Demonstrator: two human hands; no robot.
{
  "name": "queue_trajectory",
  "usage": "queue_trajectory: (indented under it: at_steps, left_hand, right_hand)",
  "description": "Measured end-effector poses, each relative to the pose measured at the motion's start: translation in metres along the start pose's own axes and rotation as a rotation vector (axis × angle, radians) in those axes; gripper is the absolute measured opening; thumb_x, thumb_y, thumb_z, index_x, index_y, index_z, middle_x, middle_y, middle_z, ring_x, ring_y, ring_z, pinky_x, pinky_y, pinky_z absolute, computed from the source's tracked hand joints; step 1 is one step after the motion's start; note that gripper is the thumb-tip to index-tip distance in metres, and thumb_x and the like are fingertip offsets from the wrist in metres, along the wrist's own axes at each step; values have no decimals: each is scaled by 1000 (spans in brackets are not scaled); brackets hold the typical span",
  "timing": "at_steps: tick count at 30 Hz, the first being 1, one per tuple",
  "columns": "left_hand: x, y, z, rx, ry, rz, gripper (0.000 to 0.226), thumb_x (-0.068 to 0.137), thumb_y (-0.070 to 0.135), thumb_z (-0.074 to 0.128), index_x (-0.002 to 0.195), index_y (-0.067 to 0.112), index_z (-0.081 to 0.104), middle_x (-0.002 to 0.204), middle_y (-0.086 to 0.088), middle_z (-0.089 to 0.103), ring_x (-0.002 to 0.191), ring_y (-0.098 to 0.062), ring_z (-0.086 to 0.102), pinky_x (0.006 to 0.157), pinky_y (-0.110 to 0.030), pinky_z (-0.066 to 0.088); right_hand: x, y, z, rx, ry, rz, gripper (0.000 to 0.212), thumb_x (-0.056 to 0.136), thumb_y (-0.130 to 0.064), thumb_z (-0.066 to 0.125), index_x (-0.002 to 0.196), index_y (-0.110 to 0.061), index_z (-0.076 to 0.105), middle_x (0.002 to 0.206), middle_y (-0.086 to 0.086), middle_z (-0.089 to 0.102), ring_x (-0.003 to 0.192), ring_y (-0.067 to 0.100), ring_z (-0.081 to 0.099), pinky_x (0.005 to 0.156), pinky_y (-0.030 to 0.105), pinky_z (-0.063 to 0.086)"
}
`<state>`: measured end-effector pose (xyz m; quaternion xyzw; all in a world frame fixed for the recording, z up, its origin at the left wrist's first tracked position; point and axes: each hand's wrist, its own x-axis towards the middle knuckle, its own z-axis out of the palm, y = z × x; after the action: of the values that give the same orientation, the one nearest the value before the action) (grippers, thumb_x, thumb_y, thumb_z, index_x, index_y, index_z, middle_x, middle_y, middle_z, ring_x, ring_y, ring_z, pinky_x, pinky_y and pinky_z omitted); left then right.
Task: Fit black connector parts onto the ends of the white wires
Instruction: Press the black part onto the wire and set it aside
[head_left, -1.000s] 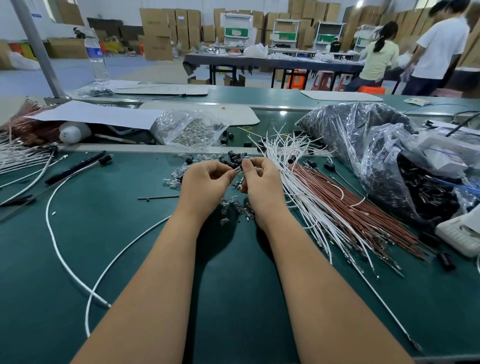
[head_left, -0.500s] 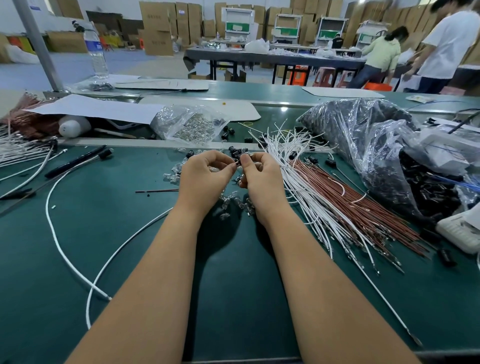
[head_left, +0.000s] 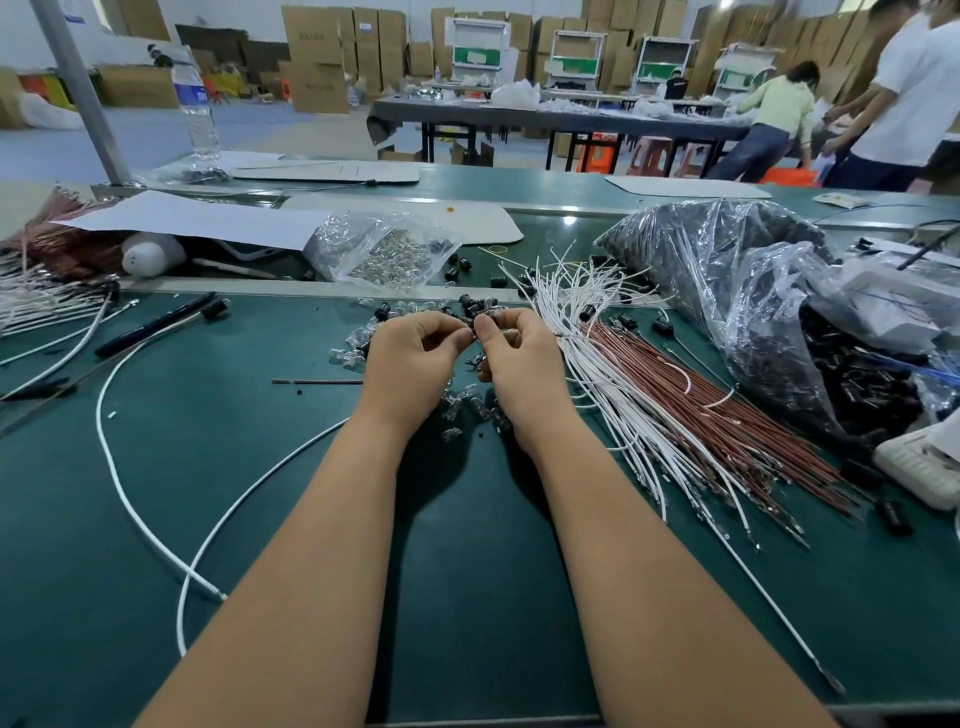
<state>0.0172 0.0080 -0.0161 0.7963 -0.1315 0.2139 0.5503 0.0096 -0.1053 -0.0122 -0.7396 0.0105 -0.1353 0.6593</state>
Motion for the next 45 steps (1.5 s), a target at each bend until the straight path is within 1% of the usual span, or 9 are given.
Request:
queue_trajectory:
  at_steps: [4, 8, 11, 23, 28, 32, 35, 41, 45]
  left_hand:
    - [0, 0, 0, -15, -12, 0, 9, 88, 12, 67, 80, 14, 72, 53, 9, 54, 48, -5, 38, 48, -18, 32]
    - [0, 0, 1, -32, -23, -15, 10, 90, 12, 65, 83, 12, 72, 58, -5, 55, 53, -14, 39, 50, -25, 31]
    - [0, 0, 1, -25, -23, -8, 10, 90, 13, 65, 83, 13, 72, 60, -8, 56, 55, -17, 40, 52, -27, 32]
    - [0, 1, 0, -1, 13, 4, 7, 88, 14, 68, 86, 9, 73, 60, -1, 60, 53, -11, 45, 54, -22, 39]
    - [-1, 2, 0, 8, 29, -4, 8, 87, 13, 69, 88, 7, 73, 65, 2, 63, 56, -7, 50, 58, -18, 42]
    - [-1, 3, 1, -18, 25, -29, 6, 87, 14, 70, 84, 9, 73, 63, 1, 63, 52, -4, 49, 57, -18, 44]
    - [0, 4, 1, -77, 24, -70, 7, 85, 16, 72, 78, 13, 71, 60, -4, 62, 52, -10, 49, 57, -26, 44]
    - [-3, 3, 0, -83, 13, -89, 7, 83, 14, 74, 79, 9, 72, 59, -3, 61, 54, -13, 49, 58, -28, 43]
    - [-2, 0, -1, -56, 44, -100, 7, 85, 14, 72, 81, 8, 71, 66, -6, 64, 59, -14, 53, 62, -28, 46]
  right_hand:
    - [-1, -2, -1, -7, -6, -6, 19, 96, -30, 56, 104, -13, 57, 92, 9, 61, 72, 18, 55, 73, 37, 48]
    - [-3, -3, -1, -7, 2, -29, 15, 97, -29, 55, 101, -14, 56, 91, 7, 60, 75, 18, 55, 76, 38, 49]
    - [-4, -4, -2, -13, 8, -49, 14, 97, -28, 55, 99, -15, 55, 89, 5, 59, 75, 17, 54, 72, 33, 46]
    - [-4, -5, -2, 21, 59, -81, 11, 96, -27, 56, 89, -19, 53, 83, 2, 58, 73, 18, 54, 67, 32, 43]
    - [-5, -6, -4, 58, 95, -83, 12, 96, -29, 57, 87, -22, 54, 82, 5, 58, 73, 18, 54, 72, 36, 47]
    - [-5, -7, -3, 65, 117, -130, 11, 97, -28, 55, 88, -24, 52, 79, -1, 57, 70, 14, 53, 68, 29, 46]
    - [-5, -8, -3, 70, 153, -159, 9, 98, -28, 53, 92, -22, 50, 75, -2, 54, 62, 10, 50, 58, 20, 43]
    - [-5, -10, -3, 109, 214, -191, 10, 99, -21, 52, 89, -21, 49, 68, -5, 49, 56, 6, 49, 53, 17, 43]
    - [-7, -11, -4, 30, 142, -239, 15, 98, -22, 54, 85, -29, 51, 71, -4, 54, 63, 14, 56, 63, 33, 50]
